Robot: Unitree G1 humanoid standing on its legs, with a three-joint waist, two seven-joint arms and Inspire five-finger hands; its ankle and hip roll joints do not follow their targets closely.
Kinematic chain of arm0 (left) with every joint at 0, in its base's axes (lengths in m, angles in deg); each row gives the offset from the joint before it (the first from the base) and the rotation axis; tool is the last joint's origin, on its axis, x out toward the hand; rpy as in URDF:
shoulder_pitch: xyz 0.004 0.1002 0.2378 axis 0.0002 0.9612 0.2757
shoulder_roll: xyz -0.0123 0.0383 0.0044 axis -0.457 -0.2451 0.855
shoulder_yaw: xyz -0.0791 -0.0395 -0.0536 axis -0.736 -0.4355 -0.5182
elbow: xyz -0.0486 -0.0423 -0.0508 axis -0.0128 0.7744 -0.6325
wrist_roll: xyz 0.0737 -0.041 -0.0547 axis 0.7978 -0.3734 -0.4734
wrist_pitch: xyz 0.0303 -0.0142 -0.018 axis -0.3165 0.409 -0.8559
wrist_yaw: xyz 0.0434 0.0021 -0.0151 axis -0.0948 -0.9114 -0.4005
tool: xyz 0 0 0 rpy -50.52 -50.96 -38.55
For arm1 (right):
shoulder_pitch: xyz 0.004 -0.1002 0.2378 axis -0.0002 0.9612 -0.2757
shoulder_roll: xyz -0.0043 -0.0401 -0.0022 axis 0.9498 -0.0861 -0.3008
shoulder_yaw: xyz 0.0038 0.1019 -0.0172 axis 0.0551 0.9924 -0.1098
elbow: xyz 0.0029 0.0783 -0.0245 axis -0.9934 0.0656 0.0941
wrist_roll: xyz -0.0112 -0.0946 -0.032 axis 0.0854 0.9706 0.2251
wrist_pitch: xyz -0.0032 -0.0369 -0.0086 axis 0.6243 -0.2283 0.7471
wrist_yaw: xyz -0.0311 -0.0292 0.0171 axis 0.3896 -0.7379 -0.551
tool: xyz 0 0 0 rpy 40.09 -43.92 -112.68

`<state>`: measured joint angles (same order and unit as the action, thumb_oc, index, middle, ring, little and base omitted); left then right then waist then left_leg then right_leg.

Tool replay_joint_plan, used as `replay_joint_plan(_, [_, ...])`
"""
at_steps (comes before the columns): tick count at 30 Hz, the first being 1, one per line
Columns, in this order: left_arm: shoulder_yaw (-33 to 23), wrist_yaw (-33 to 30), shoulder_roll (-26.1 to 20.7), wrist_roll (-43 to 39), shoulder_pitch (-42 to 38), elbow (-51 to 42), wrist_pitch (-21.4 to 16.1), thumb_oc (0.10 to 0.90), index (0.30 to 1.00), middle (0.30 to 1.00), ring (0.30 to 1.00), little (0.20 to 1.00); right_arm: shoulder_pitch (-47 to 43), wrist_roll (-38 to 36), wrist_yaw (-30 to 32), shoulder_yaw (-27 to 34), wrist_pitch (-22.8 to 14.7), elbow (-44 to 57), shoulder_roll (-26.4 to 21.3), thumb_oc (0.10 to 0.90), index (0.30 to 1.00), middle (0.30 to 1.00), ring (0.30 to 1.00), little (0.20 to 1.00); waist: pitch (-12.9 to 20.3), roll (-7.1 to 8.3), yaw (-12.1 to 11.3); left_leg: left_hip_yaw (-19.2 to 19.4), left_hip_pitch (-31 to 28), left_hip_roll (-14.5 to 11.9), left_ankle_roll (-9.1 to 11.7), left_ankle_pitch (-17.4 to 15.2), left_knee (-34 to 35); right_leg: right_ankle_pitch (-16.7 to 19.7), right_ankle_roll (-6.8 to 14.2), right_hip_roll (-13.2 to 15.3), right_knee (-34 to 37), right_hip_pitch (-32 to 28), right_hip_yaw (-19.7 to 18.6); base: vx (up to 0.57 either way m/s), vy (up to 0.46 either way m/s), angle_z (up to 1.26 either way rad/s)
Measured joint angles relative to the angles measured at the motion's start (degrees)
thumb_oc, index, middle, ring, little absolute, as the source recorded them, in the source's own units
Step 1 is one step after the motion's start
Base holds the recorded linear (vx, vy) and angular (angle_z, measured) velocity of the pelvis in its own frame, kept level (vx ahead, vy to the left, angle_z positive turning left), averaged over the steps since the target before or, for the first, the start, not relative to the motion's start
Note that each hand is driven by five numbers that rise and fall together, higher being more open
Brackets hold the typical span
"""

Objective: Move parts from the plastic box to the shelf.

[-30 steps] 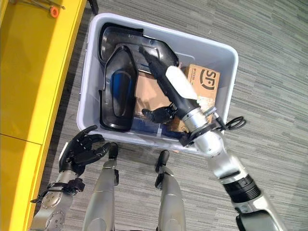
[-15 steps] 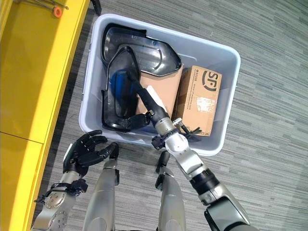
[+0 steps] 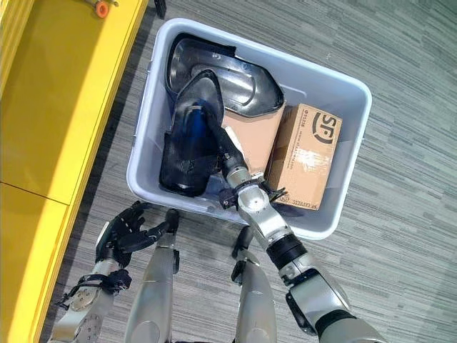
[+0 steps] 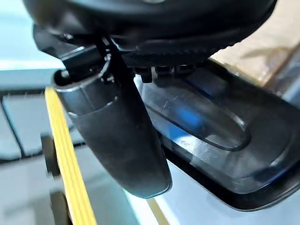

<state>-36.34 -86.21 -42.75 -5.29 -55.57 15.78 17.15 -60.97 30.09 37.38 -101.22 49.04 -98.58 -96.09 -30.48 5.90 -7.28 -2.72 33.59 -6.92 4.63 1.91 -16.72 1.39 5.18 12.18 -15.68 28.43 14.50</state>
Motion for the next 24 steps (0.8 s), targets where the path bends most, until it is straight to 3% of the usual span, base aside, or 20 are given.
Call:
replay_joint_plan(7, [1.1, -1.1, -0.1, -0.1, -1.9, 0.9, 1.1, 0.900, 1.000, 1.000, 1.000, 1.000, -0.2, -13.7, 0.2, 3.0, -2.5, -3.8, 2.7, 0.900, 1.000, 1.000, 1.000, 1.000, 0.0, -0.01, 0.1, -0.1, 0.0, 0.0, 0.0, 0.0, -0.1, -0.2, -0.3, 0.0, 0.0, -0.1, 0.0, 0.00, 0.000, 0.00])
replay_joint_plan(13, [1.5, -1.3, 0.0, -0.1, -2.0, 0.9, 1.2, 0.900, 1.000, 1.000, 1.000, 1.000, -0.2, -17.0, 0.6, 4.0, -2.7, -4.7, 2.9, 0.900, 1.000, 1.000, 1.000, 1.000, 0.0, -0.01, 0.4, -0.2, 0.2, 0.0, -0.1, -0.1, -0.1, -0.2, -0.3, 0.0, 0.0, 0.0, 0.1, 0.00, 0.000, 0.00])
replay_joint_plan(18, [1.5, -1.4, 0.0, -0.1, -2.1, 0.9, 1.2, 0.900, 1.000, 1.000, 1.000, 1.000, -0.2, -15.5, 1.3, 4.6, -2.2, -4.7, 1.6, 0.900, 1.000, 1.000, 1.000, 1.000, 0.0, 0.02, 0.5, -0.4, 0.4, 0.0, -0.1, -0.1, -0.1, -0.2, -0.3, -0.1, 0.2, 0.0, 0.3, 0.00, 0.000, 0.00])
replay_joint_plan(24, [1.2, -2.4, 0.0, 0.0, -2.2, 0.9, 1.2, 0.900, 1.000, 1.000, 1.000, 1.000, -0.1, -4.9, 2.4, 3.9, 1.1, -3.3, -5.8, 0.900, 1.000, 1.000, 1.000, 1.000, 0.0, 0.11, 0.7, -0.5, 1.0, 0.0, -0.1, -0.1, -0.2, -0.1, -0.3, -0.2, 0.7, 0.2, 0.5, 0.00, 0.000, 0.00])
